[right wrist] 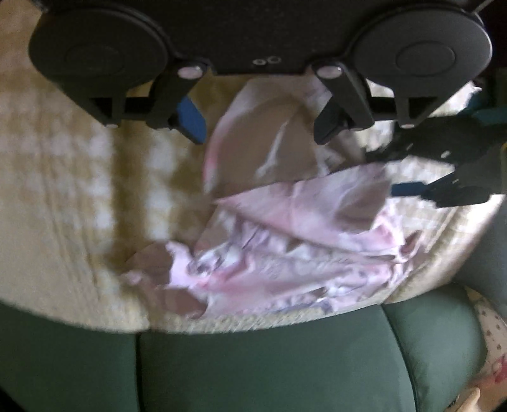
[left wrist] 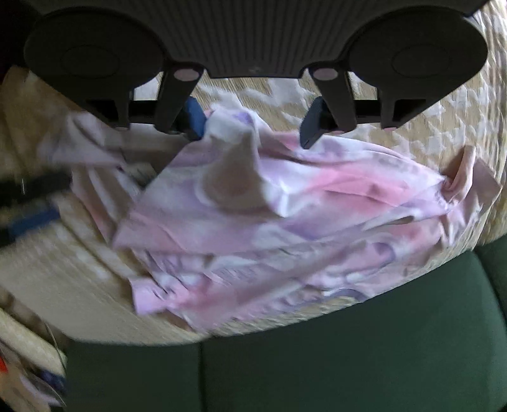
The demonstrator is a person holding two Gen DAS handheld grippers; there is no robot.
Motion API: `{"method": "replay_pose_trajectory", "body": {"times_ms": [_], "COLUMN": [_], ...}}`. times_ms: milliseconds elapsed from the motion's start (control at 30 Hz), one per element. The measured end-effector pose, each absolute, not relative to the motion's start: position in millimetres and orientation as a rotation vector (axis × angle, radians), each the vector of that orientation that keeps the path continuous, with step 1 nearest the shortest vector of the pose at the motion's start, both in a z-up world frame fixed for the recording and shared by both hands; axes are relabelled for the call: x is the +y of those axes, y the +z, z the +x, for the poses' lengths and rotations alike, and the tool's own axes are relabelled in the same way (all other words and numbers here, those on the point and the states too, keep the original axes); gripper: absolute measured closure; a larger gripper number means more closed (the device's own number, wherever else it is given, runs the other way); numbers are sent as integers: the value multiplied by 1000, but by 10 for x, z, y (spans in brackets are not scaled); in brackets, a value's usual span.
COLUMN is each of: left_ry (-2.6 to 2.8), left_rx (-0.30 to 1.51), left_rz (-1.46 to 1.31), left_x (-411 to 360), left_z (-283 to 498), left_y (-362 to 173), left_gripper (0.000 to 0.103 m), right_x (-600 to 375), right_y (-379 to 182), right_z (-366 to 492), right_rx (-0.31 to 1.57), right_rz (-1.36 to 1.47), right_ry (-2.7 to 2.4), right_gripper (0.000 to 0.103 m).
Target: Fold clothes
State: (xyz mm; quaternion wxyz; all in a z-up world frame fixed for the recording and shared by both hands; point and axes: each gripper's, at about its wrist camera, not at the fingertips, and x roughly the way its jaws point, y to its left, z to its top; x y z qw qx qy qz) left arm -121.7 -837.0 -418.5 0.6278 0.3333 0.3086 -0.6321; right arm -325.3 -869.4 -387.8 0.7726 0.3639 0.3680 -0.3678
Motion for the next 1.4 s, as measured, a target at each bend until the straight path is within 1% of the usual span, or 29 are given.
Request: {"method": "replay_pose_trajectory", "body": {"times_ms": [33, 67, 100, 133, 233, 367, 533, 600, 700, 767, 800, 867, 900, 933, 1000, 1200, 1400], "left_ry": [-1444, -1435, -1424, -1413, -1380, -1336, -1280, -1292, -1303, -1287, -1282, -1301, -1305, -1308, -1315, -1324, -1223], "left_rx": [708, 701, 692, 683, 655, 618, 571, 579, 640, 684, 707, 756, 782, 810, 870, 1066, 1185], "left_rz": [746, 735, 727, 719, 694, 661, 620, 657, 719, 759, 777, 798, 788, 773, 729, 567, 367], "left_x": [-8359, -8345, -8330, -8315, -8270, -8211, -8136, -8178, -8270, -8305, -8311, -8286, -8265, -8243, -8197, -8110, -8147], "left_z": [-1182, -1129, -1072, -1014, -841, -611, -323, -284, -287, -299, -307, -304, -295, -286, -273, -306, -167], "left_y": [-4157, -4117, -4073, -4029, -3897, -3721, -3500, -3506, -3631, -3739, -3794, -3879, -3911, -3941, -3990, -4077, -4097], "left_gripper": [74, 81, 92, 99, 101, 102, 102, 102, 102, 100, 97, 89, 75, 56, 34, 34, 34], "right_x": [-8692, -8690, -8689, -8693, -8689, -8674, -8645, -8633, -8702, -8759, -8773, -8788, -8797, -8807, -8805, -8766, -8616], "right_y": [-3915, -3963, -4012, -4061, -4143, -4054, -3620, -3436, -3398, -3504, -3566, -3668, -3710, -3743, -3786, -3838, -3811], "right_z": [-3235, -3216, -3197, -3175, -3090, -3101, -3278, -3366, -3412, -3383, -3366, -3333, -3322, -3324, -3357, -3480, -3581], "right_rx": [795, 798, 800, 802, 808, 784, 716, 706, 743, 798, 820, 851, 862, 868, 866, 805, 743], "right_rz": [813, 839, 865, 893, 925, 903, 762, 666, 606, 609, 610, 621, 628, 634, 666, 779, 836], "right_ry": [-792, -795, -798, -802, -821, -838, -857, -887, -925, -930, -937, -940, -944, -950, -957, -927, -901], "right_gripper": [0, 0, 0, 0, 0, 0, 0, 0, 0, 0, 0, 0, 0, 0, 0, 0, 0]}}
